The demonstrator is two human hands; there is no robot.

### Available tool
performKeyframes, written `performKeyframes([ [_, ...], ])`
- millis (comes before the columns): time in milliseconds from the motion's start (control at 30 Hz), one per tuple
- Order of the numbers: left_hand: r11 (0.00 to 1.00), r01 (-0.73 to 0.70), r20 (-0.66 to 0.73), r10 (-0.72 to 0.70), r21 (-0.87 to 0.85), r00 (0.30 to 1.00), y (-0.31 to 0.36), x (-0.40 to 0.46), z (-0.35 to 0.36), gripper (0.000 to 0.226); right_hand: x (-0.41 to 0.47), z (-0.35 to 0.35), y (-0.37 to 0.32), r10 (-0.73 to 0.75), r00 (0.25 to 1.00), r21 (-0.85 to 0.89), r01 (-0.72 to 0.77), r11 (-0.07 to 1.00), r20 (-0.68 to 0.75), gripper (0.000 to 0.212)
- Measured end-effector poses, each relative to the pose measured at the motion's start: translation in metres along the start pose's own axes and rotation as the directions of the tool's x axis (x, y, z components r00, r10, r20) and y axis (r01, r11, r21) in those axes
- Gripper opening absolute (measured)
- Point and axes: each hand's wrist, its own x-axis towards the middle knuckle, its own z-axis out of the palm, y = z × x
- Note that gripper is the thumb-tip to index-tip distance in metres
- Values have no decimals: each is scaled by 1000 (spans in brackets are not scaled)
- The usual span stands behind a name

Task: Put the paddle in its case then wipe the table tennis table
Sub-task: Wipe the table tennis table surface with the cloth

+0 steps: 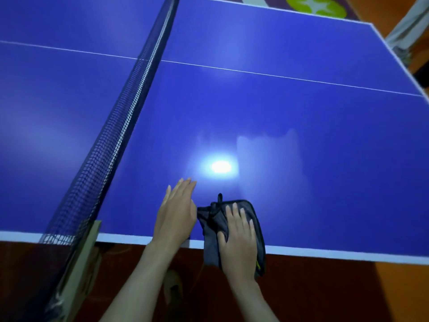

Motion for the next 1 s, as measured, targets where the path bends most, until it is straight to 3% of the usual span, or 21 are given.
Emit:
performKeyframes([
  [200,1000,7,-5,-7,-6,1000,15,1,10,52,11,-2,9,16,1000,-88,-15,996,9,91],
  [433,999,-10,-8,9,-33,1000,22,53,33,51,133,6,14,77,995,-78,-82,994,-70,73],
  [733,999,-52,21,52,17,998,24,128,62,57,303,10,35,121,985,-59,-129,990,-125,65],
  [1000,998,-42,52,40,42,998,30,142,68,56,372,1,56,24,996,-16,-25,1000,-83,63],
])
